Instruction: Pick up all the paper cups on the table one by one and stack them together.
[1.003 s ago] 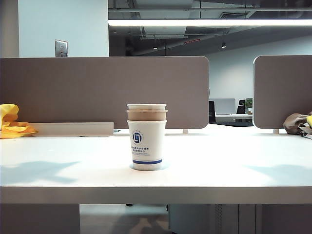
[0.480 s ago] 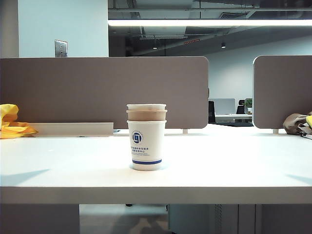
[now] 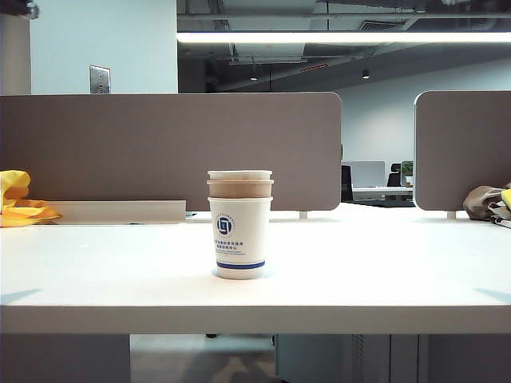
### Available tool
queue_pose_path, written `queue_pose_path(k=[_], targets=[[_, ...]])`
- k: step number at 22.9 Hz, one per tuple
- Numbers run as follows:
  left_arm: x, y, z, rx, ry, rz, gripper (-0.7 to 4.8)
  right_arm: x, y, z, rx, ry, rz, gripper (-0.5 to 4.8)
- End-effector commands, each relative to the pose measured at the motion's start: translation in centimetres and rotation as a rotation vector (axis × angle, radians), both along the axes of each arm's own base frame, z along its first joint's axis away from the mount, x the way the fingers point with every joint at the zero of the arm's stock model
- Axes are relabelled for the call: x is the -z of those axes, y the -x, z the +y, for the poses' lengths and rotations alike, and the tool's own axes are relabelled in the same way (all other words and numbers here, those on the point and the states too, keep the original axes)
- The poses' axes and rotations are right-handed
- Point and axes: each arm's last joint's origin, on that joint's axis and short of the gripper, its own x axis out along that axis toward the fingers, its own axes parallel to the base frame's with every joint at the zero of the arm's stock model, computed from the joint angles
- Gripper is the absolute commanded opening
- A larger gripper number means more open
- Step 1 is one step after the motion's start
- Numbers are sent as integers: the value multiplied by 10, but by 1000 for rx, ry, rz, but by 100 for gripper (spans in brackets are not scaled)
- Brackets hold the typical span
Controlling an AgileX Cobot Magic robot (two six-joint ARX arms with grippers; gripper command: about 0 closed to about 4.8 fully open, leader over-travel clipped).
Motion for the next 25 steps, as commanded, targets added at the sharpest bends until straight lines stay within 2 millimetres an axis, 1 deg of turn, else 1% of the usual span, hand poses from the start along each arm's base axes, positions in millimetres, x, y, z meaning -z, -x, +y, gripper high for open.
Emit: queue_pose_path(k=[1,6,8,10,14,17,25], targets=[[11,2,1,-10,12,-51,-6,10,-2,1,8,-25,-44,-5],[33,-1,0,-10,3,-29,-6,33,-4,1,9,-39,-59,-5],[48,-2,0,-11,8,-39,-6,53,-3,1,9,-43,-68,-5],[56,-2,-1,-11,9,-42,-6,63,-2,1,9,-41,-64,-5],[70,-2,-1,-11,3,-27,-6,78,0,-1,35,-52,-91,-5],[76,-2,0,-10,-3,-21,-6,80,0,-1,34,-46,-77,-4],[76,-2,0,-11,2,-24,-5,80,0,-1,33,-46,-77,0]])
